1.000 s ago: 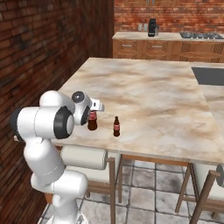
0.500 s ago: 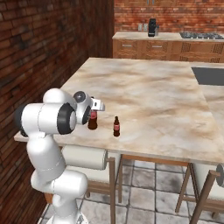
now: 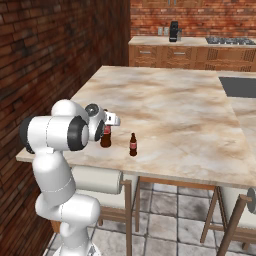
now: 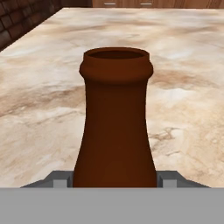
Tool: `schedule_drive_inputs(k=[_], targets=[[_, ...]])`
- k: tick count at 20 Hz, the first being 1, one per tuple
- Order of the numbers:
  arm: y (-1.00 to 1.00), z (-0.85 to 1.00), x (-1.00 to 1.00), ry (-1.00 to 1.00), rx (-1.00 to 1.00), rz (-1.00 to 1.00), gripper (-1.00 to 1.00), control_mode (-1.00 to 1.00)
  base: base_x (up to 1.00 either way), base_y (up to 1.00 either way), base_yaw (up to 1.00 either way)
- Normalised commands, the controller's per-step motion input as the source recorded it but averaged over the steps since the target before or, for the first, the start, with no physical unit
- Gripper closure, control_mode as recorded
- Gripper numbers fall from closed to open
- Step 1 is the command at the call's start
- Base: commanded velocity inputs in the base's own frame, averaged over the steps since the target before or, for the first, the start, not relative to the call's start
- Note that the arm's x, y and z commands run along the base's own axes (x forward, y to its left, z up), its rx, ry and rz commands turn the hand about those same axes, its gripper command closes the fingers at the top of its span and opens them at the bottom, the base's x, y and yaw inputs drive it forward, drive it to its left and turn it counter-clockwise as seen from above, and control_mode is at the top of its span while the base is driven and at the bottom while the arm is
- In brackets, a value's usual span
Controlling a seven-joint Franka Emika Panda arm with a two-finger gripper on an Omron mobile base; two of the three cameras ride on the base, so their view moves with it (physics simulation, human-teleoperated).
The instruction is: Place the large bottle from the dining counter next to the other large bottle outside the sink, and place the small bottle from the dining counter next to the other small bottle inside the sink.
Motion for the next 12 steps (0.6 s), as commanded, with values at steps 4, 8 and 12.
schedule_drive_inputs(k=[4, 8, 12], targets=[[0.0, 0.02, 0.0, -0.03, 0.0, 0.0, 1.0, -1.0, 0.0, 0.0, 0.0], [0.0, 0.2, -0.09, -0.08, 0.0, 0.0, 1.0, -1.0, 0.0, 0.0, 0.0], [0.0, 0.39, -0.24, -0.12, 0.0, 0.0, 1.0, -1.0, 0.0, 0.0, 0.0]])
